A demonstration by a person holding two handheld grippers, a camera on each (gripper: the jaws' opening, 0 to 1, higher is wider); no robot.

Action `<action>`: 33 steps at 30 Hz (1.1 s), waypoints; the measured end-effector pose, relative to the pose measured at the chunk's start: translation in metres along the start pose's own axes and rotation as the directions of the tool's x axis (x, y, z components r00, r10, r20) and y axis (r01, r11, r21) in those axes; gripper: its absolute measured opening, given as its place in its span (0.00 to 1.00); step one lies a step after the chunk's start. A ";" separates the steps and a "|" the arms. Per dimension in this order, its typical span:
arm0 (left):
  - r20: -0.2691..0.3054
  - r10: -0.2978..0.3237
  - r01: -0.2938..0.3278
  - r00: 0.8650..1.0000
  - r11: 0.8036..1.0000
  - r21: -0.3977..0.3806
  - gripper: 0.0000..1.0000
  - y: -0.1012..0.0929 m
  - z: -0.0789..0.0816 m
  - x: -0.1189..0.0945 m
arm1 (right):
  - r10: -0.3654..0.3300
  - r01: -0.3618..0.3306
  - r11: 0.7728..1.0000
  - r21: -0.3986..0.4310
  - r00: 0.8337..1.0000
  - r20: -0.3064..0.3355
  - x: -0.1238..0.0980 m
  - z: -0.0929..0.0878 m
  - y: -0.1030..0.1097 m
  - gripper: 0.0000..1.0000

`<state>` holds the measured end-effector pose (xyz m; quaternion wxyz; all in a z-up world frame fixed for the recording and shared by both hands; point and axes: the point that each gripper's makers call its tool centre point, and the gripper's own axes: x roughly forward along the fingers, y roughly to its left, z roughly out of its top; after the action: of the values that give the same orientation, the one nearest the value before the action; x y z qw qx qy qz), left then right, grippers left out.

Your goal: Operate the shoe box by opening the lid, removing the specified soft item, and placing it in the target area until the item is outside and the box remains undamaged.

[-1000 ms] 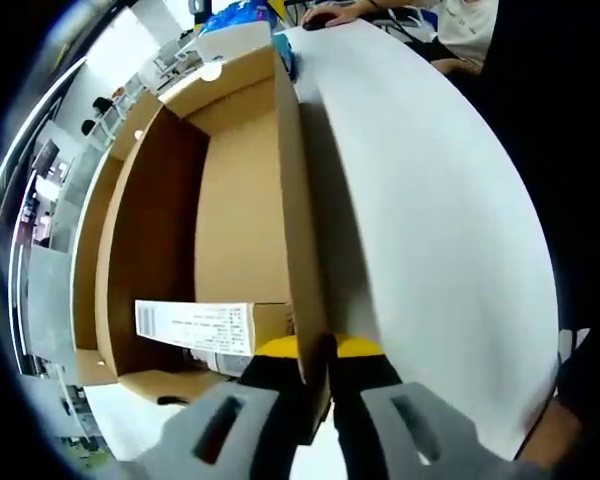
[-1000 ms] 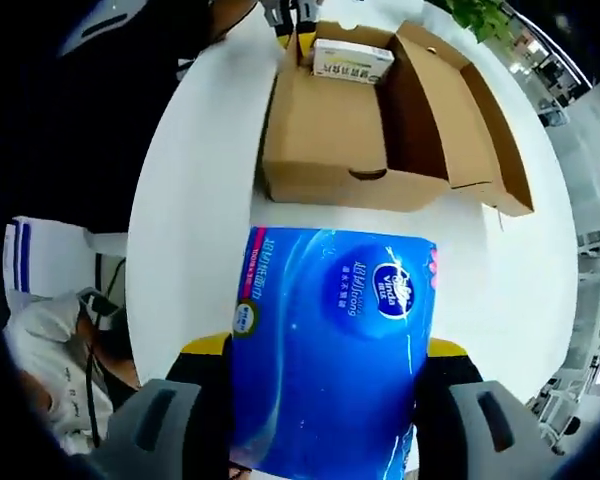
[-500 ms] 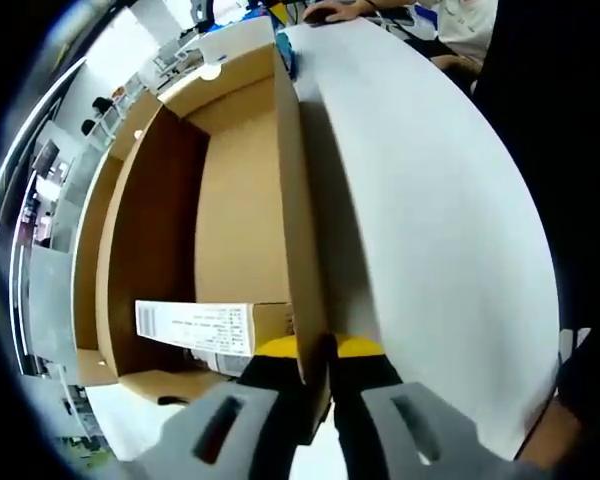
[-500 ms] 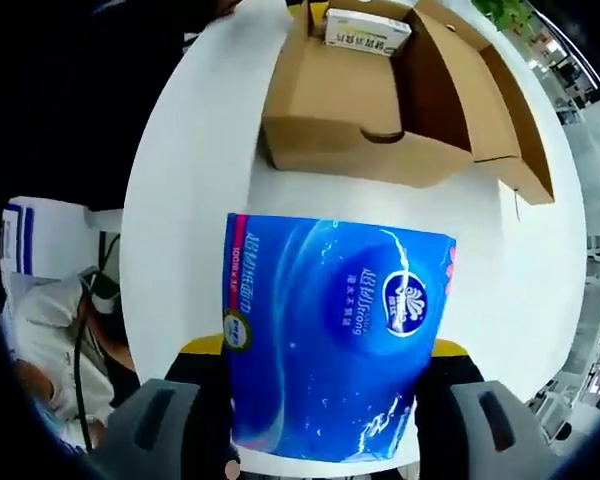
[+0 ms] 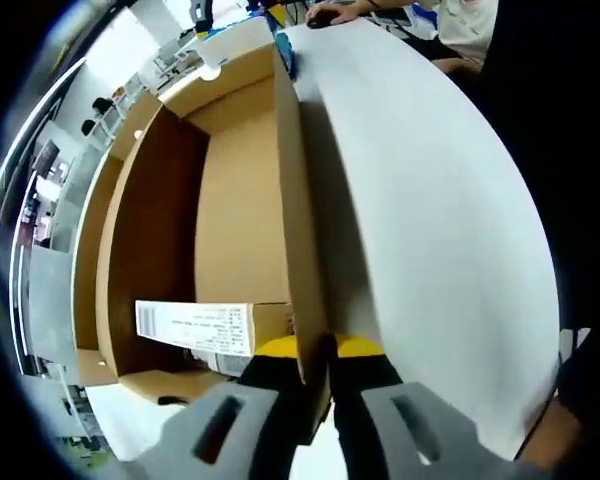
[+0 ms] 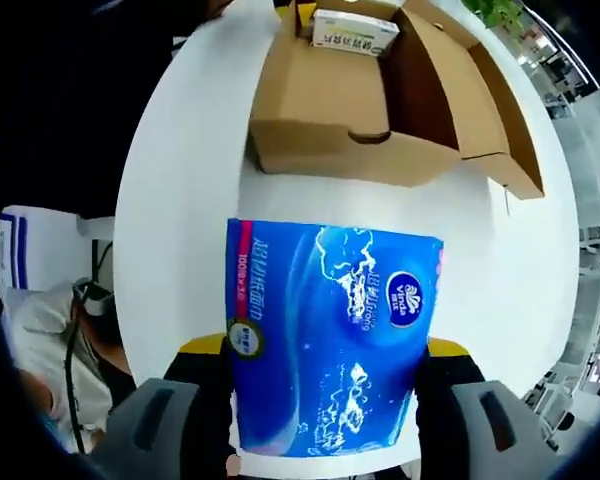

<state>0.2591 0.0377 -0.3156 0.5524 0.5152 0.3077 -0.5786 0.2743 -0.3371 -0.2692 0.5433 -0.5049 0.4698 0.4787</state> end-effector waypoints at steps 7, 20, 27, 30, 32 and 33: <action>-0.001 0.000 0.000 1.000 1.000 0.000 0.07 0.000 0.000 0.000 | -0.014 0.013 1.000 0.016 1.000 0.010 -0.009 0.004 0.001 0.75; -0.004 0.005 -0.005 1.000 1.000 0.005 0.07 0.001 0.000 0.000 | -0.087 0.085 0.996 0.030 0.990 0.112 -0.073 0.053 -0.001 0.75; -0.004 0.006 -0.006 1.000 1.000 0.003 0.07 0.001 0.000 0.000 | -0.119 0.128 0.991 -0.034 0.974 0.191 -0.100 0.108 -0.002 0.72; -0.006 0.008 -0.008 1.000 1.000 0.005 0.07 0.000 0.000 0.001 | -0.099 0.122 0.986 -0.111 0.976 0.194 -0.099 0.139 -0.001 0.71; -0.007 0.009 -0.008 1.000 1.000 0.006 0.07 0.000 0.000 0.000 | -0.106 0.137 0.978 -0.154 0.975 0.197 -0.096 0.158 -0.005 0.70; -0.007 0.009 -0.009 1.000 1.000 0.008 0.07 0.000 0.000 0.000 | -0.107 0.144 0.973 -0.179 0.974 0.199 -0.094 0.170 -0.007 0.70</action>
<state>0.2595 0.0379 -0.3161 0.5518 0.5207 0.3050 -0.5757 0.2769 -0.1721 -0.1673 0.5634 -0.5361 0.3349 0.5319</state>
